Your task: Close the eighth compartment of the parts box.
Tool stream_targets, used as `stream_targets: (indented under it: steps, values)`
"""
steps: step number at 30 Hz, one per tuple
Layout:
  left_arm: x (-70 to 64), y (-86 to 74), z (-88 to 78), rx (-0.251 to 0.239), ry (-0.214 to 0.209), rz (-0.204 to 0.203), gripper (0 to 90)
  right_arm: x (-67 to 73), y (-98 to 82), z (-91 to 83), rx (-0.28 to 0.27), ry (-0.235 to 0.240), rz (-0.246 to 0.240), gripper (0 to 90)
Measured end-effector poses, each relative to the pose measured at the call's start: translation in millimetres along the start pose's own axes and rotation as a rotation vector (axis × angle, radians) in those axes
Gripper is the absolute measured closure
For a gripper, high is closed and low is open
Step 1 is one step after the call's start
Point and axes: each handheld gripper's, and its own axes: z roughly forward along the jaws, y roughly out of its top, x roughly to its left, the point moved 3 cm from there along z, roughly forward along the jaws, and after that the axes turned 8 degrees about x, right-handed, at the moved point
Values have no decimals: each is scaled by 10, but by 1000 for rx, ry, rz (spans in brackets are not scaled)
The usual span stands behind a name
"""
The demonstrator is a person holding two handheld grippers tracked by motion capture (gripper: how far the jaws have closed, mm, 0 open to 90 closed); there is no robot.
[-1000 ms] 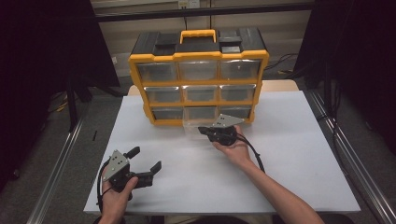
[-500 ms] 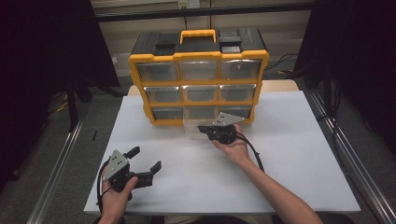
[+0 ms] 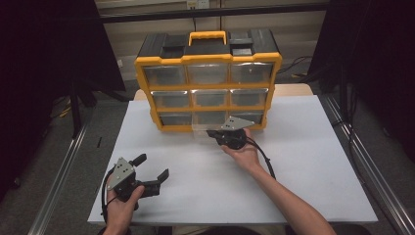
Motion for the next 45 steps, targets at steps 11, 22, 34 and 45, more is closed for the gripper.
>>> stream_targets:
  steps: [11,22,34,45]
  values:
    - [0,0,1,-2,0,-3,36,-14,1,19,3,3,10,900]
    - [4,1,-3,-4,-8,0,36,-47,-10,54,0,-10,16,900]
    - [10,3,-7,-6,-5,-2,36,-74,-3,95,-20,-24,22,900]
    - [4,0,-4,-3,-4,-2,36,-119,38,100,-13,-42,10,900]
